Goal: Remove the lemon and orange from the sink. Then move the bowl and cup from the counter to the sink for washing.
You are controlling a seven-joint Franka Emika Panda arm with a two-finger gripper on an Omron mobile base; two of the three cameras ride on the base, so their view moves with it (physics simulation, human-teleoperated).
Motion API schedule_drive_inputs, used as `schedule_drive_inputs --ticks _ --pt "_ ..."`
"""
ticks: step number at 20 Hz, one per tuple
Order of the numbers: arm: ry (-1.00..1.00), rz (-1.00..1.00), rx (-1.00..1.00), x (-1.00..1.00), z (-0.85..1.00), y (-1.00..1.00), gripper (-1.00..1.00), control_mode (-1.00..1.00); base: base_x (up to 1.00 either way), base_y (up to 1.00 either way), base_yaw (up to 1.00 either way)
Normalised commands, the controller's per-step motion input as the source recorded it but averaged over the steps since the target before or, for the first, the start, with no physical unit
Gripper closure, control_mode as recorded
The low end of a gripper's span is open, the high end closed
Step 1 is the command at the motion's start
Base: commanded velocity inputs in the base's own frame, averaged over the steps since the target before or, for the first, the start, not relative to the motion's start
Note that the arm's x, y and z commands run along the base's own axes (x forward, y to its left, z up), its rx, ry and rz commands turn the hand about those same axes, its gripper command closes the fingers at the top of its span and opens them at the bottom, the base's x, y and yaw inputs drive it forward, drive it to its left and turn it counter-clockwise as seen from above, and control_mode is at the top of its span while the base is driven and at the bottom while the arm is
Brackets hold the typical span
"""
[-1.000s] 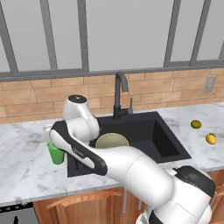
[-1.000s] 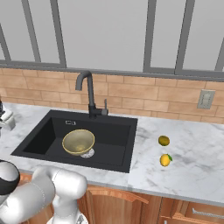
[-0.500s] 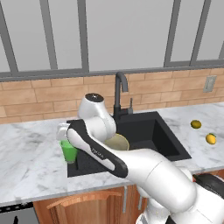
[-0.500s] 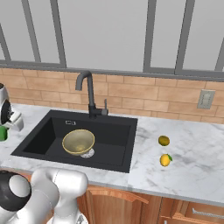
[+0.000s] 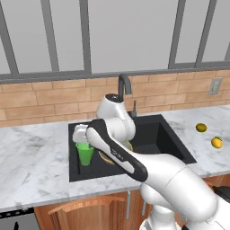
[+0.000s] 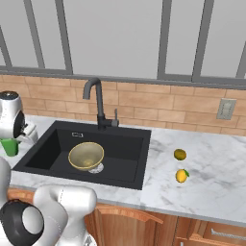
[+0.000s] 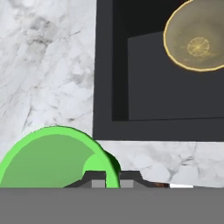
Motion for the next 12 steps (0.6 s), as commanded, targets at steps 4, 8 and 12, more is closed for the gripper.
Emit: schedule_drive_inputs --ticks 4,8,12 --pt "0.0 0.02 0.0 -0.02 0.03 -0.43 1.0 -1.0 0.0 0.0 0.0" --pt "0.0 0.03 0.0 -0.02 0.02 -0.44 1.0 -1.0 0.0 0.0 0.0" --pt "0.0 0.02 0.0 -0.01 0.0 -0.45 1.0 -1.0 0.0 0.0 0.0"
